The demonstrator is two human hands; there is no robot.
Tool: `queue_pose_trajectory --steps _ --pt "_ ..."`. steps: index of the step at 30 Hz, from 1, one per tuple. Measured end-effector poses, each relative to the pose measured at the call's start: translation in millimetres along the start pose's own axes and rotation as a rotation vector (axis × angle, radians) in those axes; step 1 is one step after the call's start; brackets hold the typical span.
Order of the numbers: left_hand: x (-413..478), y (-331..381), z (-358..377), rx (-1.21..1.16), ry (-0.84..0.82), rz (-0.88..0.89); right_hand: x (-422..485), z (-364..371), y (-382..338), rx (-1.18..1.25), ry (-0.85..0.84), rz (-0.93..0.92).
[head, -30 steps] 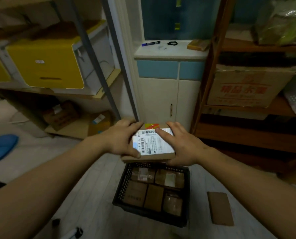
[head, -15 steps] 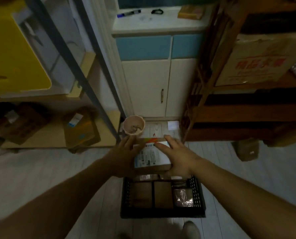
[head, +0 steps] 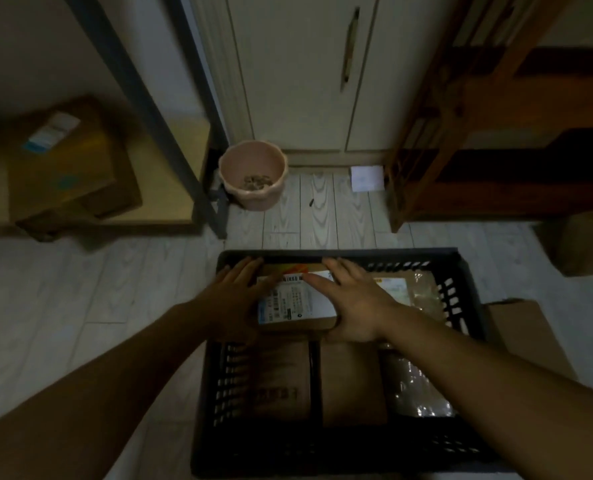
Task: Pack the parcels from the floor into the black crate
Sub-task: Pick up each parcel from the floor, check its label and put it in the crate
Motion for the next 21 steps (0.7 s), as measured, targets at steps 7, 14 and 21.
queue_pose_trajectory --steps 7,14,21 --pt "83 -40 46 0.114 0.163 -0.08 71 40 23 -0.011 0.159 -0.045" --pt "80 -44 46 0.215 0.179 -0.134 73 48 15 -0.067 0.206 -0.036" --pt "72 -55 53 0.291 0.203 -0.204 78 69 4 -0.152 0.248 -0.046"
Point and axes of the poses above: each hand's wrist, its own x-axis towards the middle knuckle, its own z-axis out of the palm, y = z × x, the point moved 4 cm from there along x, towards the middle knuckle, and after that the axes turned 15 degrees about -y, right-handed, at the moved point
